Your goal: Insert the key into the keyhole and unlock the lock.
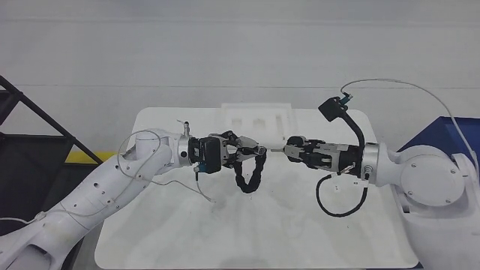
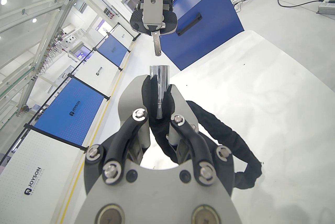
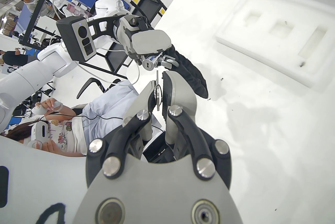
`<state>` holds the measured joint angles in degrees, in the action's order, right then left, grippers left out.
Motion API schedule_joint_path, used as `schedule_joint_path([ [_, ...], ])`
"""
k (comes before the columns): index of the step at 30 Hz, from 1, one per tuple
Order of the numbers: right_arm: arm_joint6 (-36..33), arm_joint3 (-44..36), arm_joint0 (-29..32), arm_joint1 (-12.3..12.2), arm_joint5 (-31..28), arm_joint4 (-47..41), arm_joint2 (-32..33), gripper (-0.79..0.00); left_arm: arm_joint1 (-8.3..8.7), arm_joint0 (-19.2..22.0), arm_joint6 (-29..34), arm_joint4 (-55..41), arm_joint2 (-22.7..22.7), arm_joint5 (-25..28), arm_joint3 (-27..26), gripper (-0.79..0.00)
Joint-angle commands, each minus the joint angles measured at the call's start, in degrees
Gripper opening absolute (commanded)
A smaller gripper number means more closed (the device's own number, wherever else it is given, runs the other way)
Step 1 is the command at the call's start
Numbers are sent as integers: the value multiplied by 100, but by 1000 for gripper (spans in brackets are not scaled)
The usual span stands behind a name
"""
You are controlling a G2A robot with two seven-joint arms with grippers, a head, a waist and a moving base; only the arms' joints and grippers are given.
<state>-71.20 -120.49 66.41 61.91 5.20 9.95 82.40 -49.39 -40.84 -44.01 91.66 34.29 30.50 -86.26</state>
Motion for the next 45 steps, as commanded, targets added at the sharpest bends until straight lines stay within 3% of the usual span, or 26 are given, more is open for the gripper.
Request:
schedule_joint_path([
  [1,0,0,0,0,0,0,0,-785,0,0,0,0,0,0,0,-785],
  [8,193,-204,144,-31,129,229,23,-785,-27,-232,431,-210,86,-121,-126,-785],
  [17,132,-919,215,-97,1179,1016,-167,-785,-132,-390,976,-265,215,-314,-416,-785],
  [31,259,-992,-19,-125,1820,1295,-570,-785,-282,-491,1018,7,351,-340,-356,-785],
  [45,222,-856,-116,-168,1963,1185,-680,-785,-357,-633,967,157,582,-212,-328,-785],
])
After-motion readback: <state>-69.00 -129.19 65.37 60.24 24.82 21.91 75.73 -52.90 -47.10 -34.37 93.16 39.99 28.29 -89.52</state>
